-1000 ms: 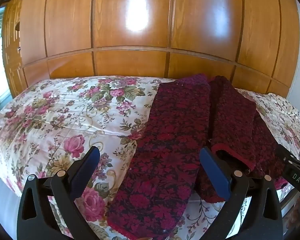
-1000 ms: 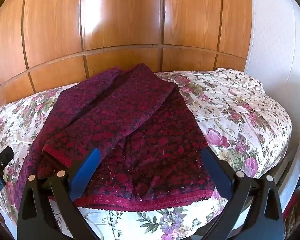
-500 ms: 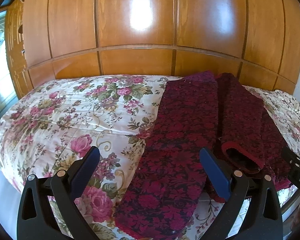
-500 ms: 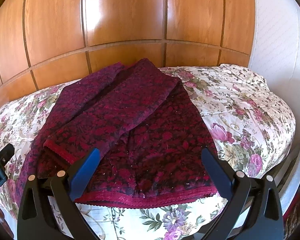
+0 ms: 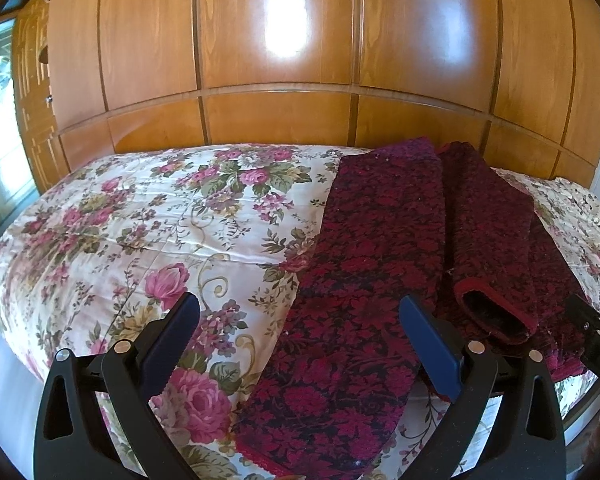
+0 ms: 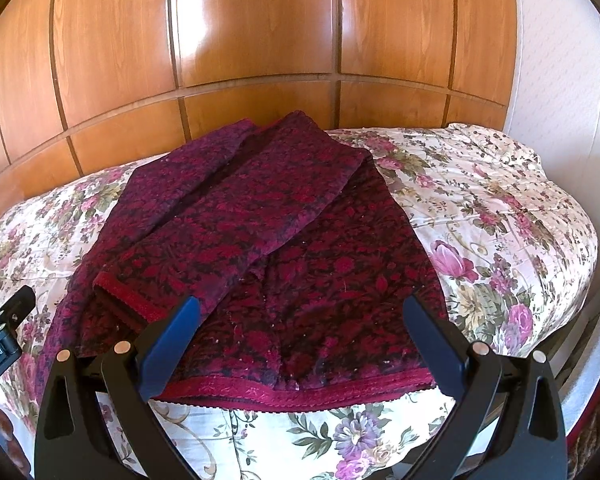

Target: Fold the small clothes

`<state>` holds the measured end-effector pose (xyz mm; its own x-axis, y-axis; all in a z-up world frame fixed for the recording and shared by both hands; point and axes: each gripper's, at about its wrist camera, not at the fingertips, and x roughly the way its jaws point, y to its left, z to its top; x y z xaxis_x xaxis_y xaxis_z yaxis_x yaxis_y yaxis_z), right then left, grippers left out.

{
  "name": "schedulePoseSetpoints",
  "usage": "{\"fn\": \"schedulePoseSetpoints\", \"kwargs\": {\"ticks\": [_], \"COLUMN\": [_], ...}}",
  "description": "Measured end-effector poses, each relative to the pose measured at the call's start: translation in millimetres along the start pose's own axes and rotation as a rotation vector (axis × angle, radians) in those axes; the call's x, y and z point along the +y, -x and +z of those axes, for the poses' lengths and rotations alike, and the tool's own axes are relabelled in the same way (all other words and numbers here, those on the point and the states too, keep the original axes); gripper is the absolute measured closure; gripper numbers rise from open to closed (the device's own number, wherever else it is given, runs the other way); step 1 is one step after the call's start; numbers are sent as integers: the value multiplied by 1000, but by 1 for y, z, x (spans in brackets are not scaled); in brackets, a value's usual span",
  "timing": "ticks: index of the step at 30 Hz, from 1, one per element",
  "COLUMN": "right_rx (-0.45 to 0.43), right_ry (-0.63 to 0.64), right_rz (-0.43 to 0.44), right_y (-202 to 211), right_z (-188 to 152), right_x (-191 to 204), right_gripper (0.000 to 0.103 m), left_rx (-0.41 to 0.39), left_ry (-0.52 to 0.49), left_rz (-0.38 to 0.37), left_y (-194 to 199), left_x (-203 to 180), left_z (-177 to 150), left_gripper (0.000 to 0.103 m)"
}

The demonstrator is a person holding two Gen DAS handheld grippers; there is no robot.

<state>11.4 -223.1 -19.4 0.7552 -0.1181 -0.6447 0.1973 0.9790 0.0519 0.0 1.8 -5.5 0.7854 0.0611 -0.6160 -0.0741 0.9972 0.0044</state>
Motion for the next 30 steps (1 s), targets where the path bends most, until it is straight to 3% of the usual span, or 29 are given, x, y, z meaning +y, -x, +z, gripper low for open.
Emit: {"fn": "schedulePoseSetpoints", "kwargs": {"ticks": [30], "right_rx": [8], "right_ry": [-14], "right_rz": [36], "right_y": [-1], "right_z": [1], "right_x": [-1], "right_gripper": [2], "left_rx": [21], "left_ry": [-6], "left_rz": [-7], "left_y": [-4], "left_x": [3], "left_z": [-7], "left_gripper": [4]}}
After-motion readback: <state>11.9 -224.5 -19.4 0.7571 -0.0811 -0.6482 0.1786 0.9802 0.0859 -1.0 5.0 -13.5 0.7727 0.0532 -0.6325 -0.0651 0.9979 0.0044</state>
